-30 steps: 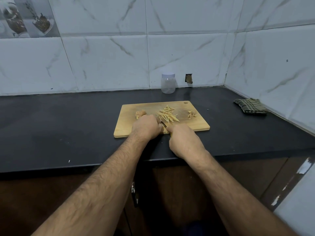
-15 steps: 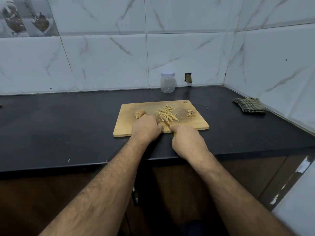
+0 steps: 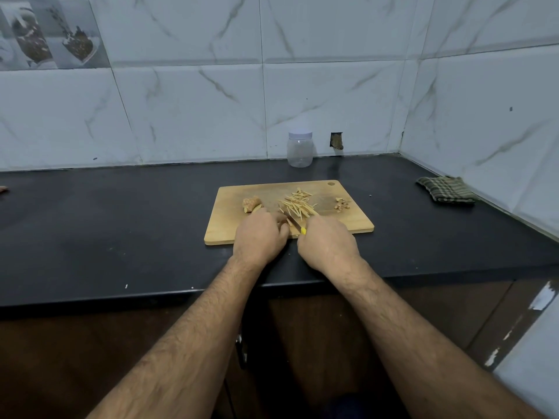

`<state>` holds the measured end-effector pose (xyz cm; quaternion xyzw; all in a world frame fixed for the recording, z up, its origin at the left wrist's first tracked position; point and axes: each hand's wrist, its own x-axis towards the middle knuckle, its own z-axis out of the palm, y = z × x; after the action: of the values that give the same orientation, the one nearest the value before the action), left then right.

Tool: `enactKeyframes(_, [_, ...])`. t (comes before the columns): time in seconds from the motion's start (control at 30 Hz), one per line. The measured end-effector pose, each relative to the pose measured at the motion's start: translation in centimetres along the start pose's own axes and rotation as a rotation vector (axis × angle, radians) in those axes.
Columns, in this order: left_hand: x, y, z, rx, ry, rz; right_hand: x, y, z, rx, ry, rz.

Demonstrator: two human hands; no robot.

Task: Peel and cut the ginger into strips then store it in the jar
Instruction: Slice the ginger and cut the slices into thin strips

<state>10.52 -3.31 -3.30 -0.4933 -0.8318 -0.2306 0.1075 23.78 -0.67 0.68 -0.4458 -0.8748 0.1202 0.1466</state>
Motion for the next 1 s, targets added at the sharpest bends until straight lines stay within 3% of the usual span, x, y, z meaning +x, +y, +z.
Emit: enactKeyframes(1.0, [0.0, 0.2, -0.3, 0.078, 0.017, 0.077, -0.4, -1.1, -0.4, -0.054, -0.113, 0.002])
